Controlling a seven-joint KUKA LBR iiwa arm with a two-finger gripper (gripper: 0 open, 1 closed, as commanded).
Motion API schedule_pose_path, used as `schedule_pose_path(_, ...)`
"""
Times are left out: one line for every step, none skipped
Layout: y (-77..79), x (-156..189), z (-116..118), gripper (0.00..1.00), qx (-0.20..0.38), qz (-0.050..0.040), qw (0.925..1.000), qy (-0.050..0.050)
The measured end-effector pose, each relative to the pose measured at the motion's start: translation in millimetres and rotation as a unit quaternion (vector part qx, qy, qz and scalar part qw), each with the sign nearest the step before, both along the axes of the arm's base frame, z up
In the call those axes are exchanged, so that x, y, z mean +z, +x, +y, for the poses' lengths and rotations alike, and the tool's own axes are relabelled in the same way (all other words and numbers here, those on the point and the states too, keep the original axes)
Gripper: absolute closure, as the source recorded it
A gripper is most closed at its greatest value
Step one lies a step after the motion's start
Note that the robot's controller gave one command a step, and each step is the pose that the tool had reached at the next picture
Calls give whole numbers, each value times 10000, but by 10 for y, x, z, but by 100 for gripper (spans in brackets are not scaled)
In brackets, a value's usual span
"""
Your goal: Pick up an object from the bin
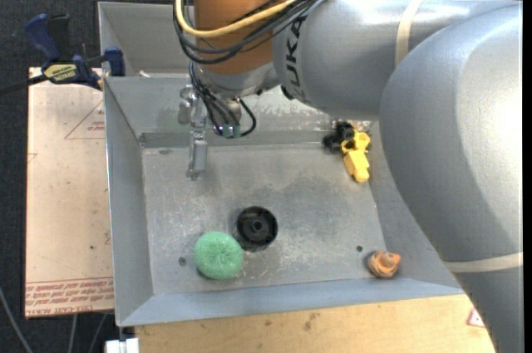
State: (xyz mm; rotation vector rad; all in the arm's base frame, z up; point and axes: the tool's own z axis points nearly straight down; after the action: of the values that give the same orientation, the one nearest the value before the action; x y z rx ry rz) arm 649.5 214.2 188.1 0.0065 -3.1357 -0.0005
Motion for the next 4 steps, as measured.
schedule_pose_path(1,28,-6,0,-6,-11,10000,2)
schedule_pose_path(-13,478,22,0,-91,-31,10000,4)
schedule_pose_path(-466,269,-427,0,191,-84,9998,21)
schedule_pose_path(-631,-89,-610,0,404,-28,9992,-17)
